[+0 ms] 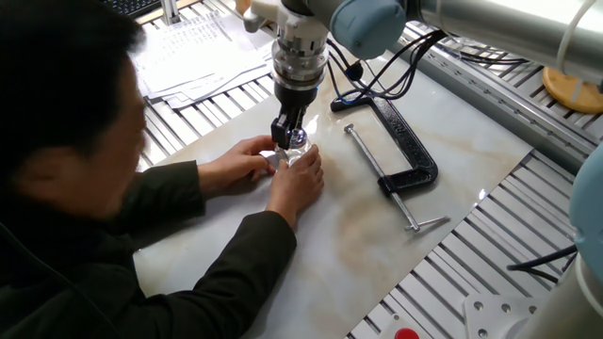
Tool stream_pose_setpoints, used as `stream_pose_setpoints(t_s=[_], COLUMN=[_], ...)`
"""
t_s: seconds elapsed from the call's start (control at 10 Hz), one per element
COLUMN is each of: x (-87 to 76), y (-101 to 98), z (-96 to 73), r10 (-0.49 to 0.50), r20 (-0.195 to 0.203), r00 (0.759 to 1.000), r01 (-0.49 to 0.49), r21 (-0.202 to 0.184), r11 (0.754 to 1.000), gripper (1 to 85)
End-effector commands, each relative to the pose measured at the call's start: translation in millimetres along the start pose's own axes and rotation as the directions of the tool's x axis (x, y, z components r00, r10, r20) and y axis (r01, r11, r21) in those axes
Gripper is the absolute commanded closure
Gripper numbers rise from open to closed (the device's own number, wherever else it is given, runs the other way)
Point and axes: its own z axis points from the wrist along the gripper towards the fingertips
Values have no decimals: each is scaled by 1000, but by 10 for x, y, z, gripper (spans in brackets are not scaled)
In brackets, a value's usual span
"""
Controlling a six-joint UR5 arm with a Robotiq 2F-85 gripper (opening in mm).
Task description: Unscrew the lid from the jar
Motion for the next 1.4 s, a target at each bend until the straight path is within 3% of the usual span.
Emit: stream_pose_setpoints(t_s=[0.0, 0.1, 0.2, 0.4, 0.7, 0.9, 1.1, 1.3], x=[-30, -12, 29, 80, 41, -41, -66, -80], y=[12, 2, -34, -154, -54, 49, 126, 224], z=[-13, -17, -26, -28, 5, -47, -100, -95], r10=[-7, -29, -73, -195, -325, -469, -633, -728], r20=[16, 16, 7, -17, -22, -27, -29, 6], r00=[1000, 999, 997, 981, 945, 883, 774, 686], r01=[7, 30, 73, 196, 326, 470, 633, 728], r21=[-17, -26, -27, 12, 41, 35, 14, -12], r11=[1000, 999, 997, 981, 945, 882, 774, 686], gripper=[607, 647, 827, 847, 847, 847, 847, 847])
